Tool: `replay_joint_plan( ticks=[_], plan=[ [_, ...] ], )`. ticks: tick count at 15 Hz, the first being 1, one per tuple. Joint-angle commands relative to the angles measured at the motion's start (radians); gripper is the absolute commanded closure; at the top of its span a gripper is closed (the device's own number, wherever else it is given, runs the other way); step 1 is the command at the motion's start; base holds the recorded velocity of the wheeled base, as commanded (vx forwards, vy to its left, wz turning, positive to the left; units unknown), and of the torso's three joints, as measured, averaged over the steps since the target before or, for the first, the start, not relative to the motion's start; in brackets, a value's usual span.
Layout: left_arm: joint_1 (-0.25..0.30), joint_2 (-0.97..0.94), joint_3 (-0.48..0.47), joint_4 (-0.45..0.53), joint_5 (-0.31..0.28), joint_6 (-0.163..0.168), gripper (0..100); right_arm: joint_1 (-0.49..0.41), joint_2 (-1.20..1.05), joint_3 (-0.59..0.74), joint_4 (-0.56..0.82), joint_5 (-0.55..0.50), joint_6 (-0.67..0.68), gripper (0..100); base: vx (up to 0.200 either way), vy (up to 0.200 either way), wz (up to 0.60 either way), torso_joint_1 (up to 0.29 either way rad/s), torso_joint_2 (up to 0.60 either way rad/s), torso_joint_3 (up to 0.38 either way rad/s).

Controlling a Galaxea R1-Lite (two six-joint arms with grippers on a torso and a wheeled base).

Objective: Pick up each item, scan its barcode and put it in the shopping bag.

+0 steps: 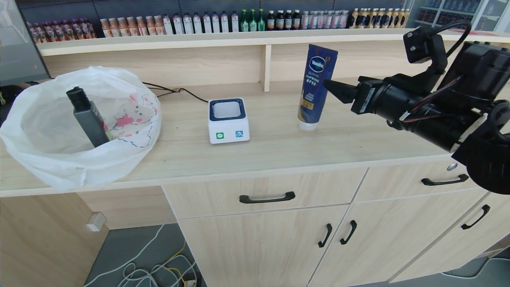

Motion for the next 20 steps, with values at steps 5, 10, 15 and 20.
replay_joint_plan(
  ticks=[5,10,15,20],
  plan=[
    [0.000,0.000,0.000,0.000,0.000,0.001,0,0.007,0.117,-0.075,0.000,0.017,-0.025,0,0.000,0.000,0.00,0.000,0.00,0.000],
    [0.000,0.000,0.000,0.000,0.000,-0.001,0,0.003,0.175,-0.147,0.000,0.017,-0.025,0,0.000,0.000,0.00,0.000,0.00,0.000],
    [0.000,0.000,0.000,0.000,0.000,-0.001,0,0.000,0.217,-0.202,0.000,0.019,-0.025,0,0.000,0.000,0.00,0.000,0.00,0.000],
    [0.000,0.000,0.000,0.000,0.000,-0.001,0,-0.001,0.260,-0.256,0.002,0.019,-0.024,0,0.000,0.000,0.00,0.000,0.00,0.000]
  ],
)
